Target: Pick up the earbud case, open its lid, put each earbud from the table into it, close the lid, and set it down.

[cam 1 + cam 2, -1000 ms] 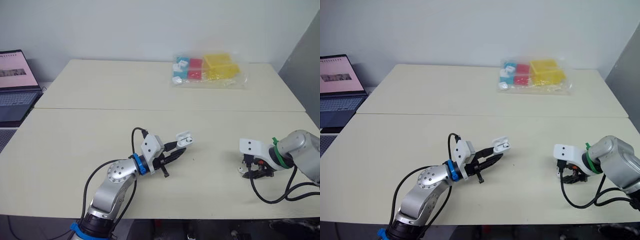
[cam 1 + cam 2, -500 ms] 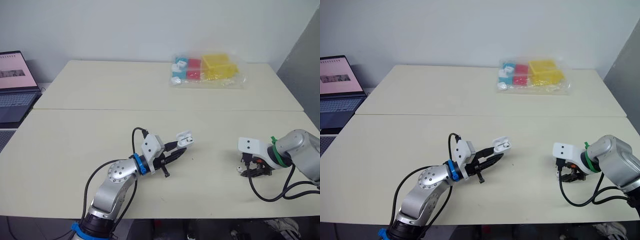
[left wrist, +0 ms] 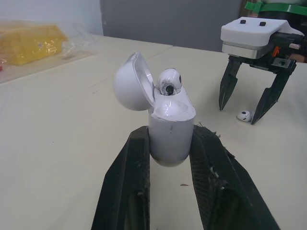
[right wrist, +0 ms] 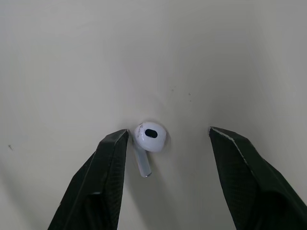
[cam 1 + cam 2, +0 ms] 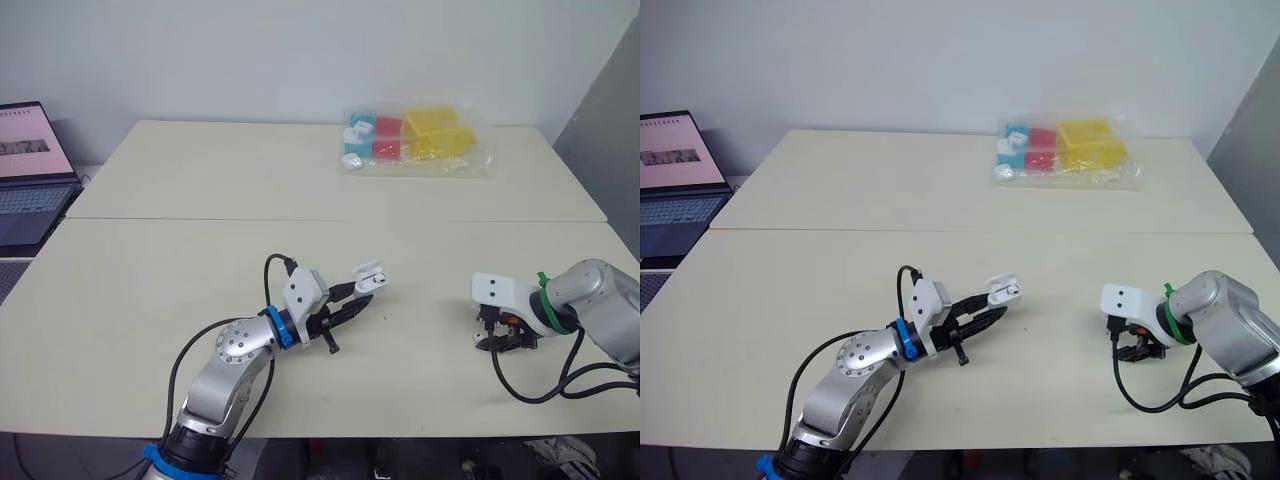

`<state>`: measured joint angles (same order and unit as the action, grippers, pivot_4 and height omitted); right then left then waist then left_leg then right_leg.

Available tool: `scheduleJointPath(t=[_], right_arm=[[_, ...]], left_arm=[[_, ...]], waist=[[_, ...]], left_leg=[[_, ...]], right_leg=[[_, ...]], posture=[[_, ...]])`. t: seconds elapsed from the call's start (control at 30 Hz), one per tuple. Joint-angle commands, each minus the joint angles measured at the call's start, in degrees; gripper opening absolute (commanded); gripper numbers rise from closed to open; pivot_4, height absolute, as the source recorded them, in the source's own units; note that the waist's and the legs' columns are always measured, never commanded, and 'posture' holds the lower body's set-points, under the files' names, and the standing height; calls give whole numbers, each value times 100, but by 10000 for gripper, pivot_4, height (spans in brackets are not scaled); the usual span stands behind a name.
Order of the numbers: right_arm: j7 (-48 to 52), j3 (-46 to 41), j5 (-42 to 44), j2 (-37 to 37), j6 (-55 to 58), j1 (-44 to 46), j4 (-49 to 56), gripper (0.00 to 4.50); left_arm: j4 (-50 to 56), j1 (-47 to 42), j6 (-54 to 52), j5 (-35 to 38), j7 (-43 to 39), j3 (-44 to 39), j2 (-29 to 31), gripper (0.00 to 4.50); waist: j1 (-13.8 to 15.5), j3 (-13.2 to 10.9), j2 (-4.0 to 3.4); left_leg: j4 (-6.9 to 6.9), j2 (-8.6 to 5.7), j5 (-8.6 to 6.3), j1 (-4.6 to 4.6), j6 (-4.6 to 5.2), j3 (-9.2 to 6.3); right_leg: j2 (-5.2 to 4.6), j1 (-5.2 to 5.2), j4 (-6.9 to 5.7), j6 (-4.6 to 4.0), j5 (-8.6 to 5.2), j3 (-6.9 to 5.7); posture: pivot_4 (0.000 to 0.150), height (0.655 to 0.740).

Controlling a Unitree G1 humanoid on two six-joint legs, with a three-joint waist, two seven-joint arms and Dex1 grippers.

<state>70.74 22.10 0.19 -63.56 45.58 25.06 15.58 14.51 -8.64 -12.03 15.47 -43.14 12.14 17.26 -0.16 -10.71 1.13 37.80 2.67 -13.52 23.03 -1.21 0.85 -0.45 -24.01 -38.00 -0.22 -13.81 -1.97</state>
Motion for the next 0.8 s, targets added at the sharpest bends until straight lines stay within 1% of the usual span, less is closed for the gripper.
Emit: scheduleJointPath(t=[0.03,0.07,0.17,0.4,0.53,0.6,0.67,0.7,0.8], right_arm=[[-22,-31,-2,10,-19,-89,133,18193],[-13,-22,-16,-5,-49,-95,127,14216],[77,-58,41,-60,-74,-130,185,4535],[177,-204,104,-136,-242,-112,176,4424],[247,-561,318,-195,-557,-4,187,4424],[578,-1276,1050,-81,-1023,-35,432,4424],[469,-1931,1800,237,-566,34,771,4424],[309,-2231,2197,514,-370,57,926,4424],[-200,-2681,2585,1076,-468,-24,1323,4424]], left_arm=[[111,-42,136,27,10,17,-26,7920],[99,-45,141,27,5,12,-22,7920],[87,-56,143,28,2,3,-18,7920],[51,-105,155,39,-32,1,-9,7920],[25,-176,141,73,-74,-27,13,7920],[24,-266,69,140,-95,-59,16,7920],[31,-359,-23,218,-127,-74,14,7920],[27,-419,-50,236,-163,-61,18,7920],[-7,-603,-146,316,-203,-73,1,7920]], waist=[[4,0,0],[5,0,0],[6,0,0],[10,0,0],[10,0,0],[9,-2,-2],[8,-4,1],[9,-5,3],[20,-5,5]], left_leg=[[0,0,0,0,0,-1],[0,0,0,0,0,-2],[0,-1,0,1,0,-1],[-3,-2,0,3,0,-1],[-5,-2,0,5,0,0],[-5,-3,0,6,0,-1],[-6,-3,0,6,0,0],[-6,1,0,6,0,-2],[-5,2,0,7,0,-14]], right_leg=[[0,0,0,0,0,-1],[0,0,0,0,0,-2],[-1,0,2,0,0,-1],[-2,-1,3,-1,0,-3],[-1,-4,3,0,0,-2],[-1,-4,3,1,0,-3],[1,-5,3,2,1,-2],[5,-4,3,2,1,-3],[8,0,2,2,1,-4]], posture=[[1500,7359],[1500,7359],[1500,7359],[1500,7359],[1500,7359],[1500,7359],[1500,7359],[1500,7359],[1500,7359]])
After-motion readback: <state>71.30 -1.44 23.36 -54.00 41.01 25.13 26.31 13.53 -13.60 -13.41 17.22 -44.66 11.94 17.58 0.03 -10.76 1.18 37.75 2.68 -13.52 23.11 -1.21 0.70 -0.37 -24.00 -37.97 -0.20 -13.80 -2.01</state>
